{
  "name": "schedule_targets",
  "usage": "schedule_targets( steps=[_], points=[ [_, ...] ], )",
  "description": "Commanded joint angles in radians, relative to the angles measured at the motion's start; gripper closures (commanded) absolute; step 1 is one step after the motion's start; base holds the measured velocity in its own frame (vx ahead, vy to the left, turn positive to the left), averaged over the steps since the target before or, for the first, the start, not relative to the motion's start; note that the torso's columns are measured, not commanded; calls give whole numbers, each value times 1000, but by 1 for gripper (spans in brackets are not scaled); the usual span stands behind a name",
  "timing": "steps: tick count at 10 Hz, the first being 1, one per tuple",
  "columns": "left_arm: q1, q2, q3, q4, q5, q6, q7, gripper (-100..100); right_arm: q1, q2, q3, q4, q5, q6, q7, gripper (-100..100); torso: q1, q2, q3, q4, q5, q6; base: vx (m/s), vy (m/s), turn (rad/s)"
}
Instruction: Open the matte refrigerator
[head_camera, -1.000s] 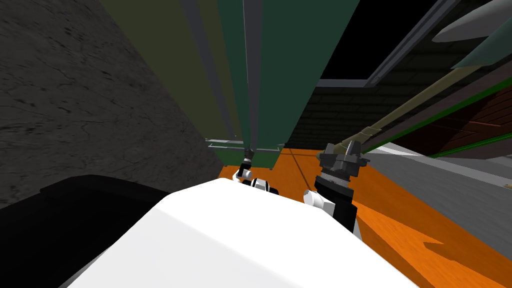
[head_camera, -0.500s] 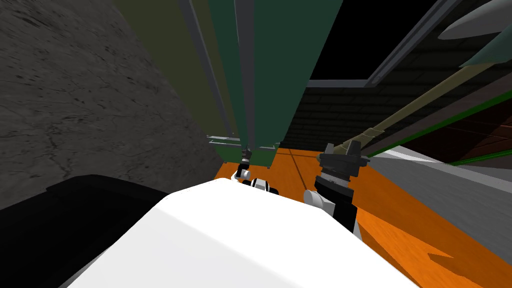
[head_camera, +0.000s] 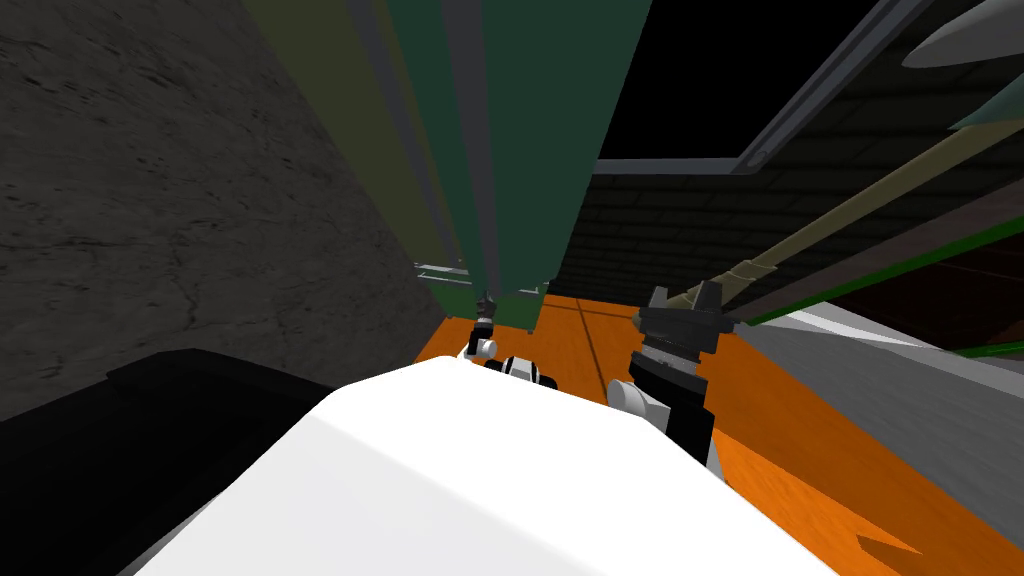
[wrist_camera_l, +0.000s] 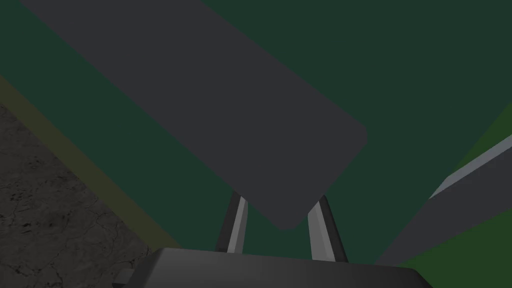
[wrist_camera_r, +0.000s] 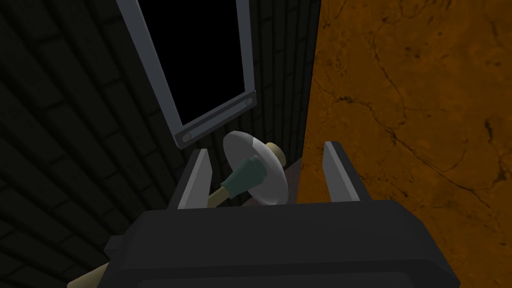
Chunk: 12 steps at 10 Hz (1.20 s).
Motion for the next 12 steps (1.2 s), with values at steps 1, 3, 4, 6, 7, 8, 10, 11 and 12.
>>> schedule_targets(
  steps=[1, 3, 4, 6, 7, 8, 10, 11, 12],
  points=[
    [7, -2, 18, -29, 20, -3, -22, 100, 0, 0, 0, 0, 0, 0, 0, 0, 0, -1, -1, 0, 0, -1, -23, -282, 125],
    [22, -2, 42, -50, 41, -7, -44, 100, 0, 0, 0, 0, 0, 0, 0, 0, -5, -1, -1, 0, -2, -2, -36, -300, 177],
    [22, -2, 42, -50, 41, -7, -44, 100, 0, 0, 0, 0, 0, 0, 0, 0, -5, 4, 2, 1, -2, -3, -54, -208, 56],
    [47, -3, 59, -51, 55, -10, -56, 100, 0, 0, 0, 0, 0, 0, 0, 0, 8, 1, 0, 1, 0, -3, -10, -110, 46],
    [54, -4, 70, -61, 68, -15, -67, 100, 0, 0, 0, 0, 0, 0, 0, 0, 3, -1, -1, -1, 1, -8, 33, -257, 149],
    [62, -4, 81, -71, 80, -20, -77, 100, 0, 0, 0, 0, 0, 0, 0, 0, -3, 0, 0, -3, -1, -8, 38, -280, 178],
    [69, -4, 92, -82, 93, -25, -88, 100, 0, 0, 0, 0, 0, 0, 0, 0, -1, 1, 1, -2, 0, -1, -3, -239, 75],
    [77, -5, 104, -92, 105, -30, -99, 100, 0, 0, 0, 0, 0, 0, 0, 0, -2, 2, 1, -1, 0, -1, 13, -231, 98],
    [77, -5, 104, -92, 105, -30, -99, 100, 0, 0, 0, 0, 0, 0, 0, 0, -1, -1, 0, -1, -1, -3, 19, -207, 66]
  ],
)
